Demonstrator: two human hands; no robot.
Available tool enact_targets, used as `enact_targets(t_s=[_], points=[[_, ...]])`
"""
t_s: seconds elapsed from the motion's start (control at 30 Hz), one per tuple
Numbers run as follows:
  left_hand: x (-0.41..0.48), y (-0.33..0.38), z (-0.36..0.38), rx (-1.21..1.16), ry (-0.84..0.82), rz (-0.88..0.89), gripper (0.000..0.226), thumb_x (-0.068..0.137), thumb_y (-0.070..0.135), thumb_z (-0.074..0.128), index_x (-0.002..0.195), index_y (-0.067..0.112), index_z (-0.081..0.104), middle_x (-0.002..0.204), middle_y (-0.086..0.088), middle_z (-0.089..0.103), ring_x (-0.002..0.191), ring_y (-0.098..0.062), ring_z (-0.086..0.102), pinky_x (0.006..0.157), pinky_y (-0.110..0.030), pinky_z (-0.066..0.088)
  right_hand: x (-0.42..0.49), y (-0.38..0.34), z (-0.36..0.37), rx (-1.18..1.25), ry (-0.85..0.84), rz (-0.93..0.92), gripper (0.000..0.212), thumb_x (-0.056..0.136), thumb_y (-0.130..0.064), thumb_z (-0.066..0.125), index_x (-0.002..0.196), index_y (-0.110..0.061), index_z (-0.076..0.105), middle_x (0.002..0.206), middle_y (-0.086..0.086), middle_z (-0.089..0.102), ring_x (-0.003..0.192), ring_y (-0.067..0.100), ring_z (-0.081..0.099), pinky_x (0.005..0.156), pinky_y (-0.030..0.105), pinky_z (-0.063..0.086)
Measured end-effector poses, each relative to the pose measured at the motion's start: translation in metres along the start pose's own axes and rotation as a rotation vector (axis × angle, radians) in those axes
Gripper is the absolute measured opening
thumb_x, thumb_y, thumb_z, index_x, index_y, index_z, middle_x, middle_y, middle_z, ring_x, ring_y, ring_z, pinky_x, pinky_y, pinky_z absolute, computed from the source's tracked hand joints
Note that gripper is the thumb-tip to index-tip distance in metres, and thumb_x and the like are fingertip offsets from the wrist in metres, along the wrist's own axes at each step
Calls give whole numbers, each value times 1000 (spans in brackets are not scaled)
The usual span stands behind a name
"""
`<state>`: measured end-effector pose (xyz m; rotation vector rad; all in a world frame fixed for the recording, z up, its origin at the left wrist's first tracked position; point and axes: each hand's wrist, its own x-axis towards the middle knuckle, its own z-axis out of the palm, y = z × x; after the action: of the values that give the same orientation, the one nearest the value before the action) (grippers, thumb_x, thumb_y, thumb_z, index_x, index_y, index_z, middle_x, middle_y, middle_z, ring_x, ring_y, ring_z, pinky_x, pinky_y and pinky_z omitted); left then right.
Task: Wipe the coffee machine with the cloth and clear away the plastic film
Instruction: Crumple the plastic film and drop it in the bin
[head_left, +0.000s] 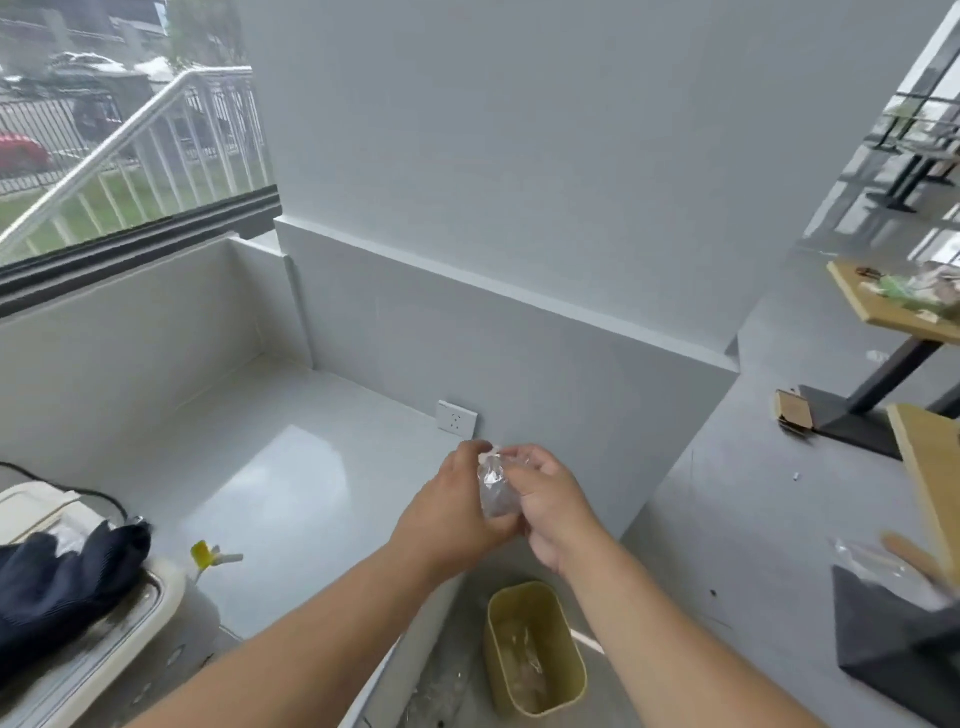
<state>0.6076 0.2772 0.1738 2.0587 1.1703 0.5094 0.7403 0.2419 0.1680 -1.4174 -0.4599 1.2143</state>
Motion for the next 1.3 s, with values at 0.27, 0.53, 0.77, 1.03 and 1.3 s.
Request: enact_targets(t_s=[0.27,0.53,0.77,1.03,1.3], points=[[54,5,81,72,-81,-26,53,74,54,68,120,38,47,108,12,58,85,-12,59,60,-22,41,47,25,-87,87,-33,119,22,93,-19,65,115,-16,68,101,10,79,89,28,69,69,38,47],[91,-42,147,336,-203,-8,79,73,74,67,139,34,50,137,9,60,122,-18,57,95,-34,50,92,83,-144,-275,111,100,42,71,-29,79,108,-36,61,111,3,74,92,26,77,81,51,65],[107,-104,162,660,-333,3,113,67,101,40,160,41,23,176,3,8,162,-24,1,128,-59,6,120,138,-158,-570,107,70,34,77,-40,75,101,-49,53,96,-21,61,84,13,73,74,31,60],[117,-188,167,852,-339,54,99,75,91,37,159,37,33,176,5,-5,161,-25,-8,125,-66,6,155,206,-164,-793,141,-3,34,86,-29,74,107,-45,53,118,-6,57,85,-1,57,60,7,39],[112,-224,180,851,-214,191,68,81,72,51,138,35,61,176,0,10,161,-29,4,124,-67,10,187,272,-178,-1046,138,69,35,89,-24,71,122,-28,59,127,1,52,81,25,56,70,33,48]])
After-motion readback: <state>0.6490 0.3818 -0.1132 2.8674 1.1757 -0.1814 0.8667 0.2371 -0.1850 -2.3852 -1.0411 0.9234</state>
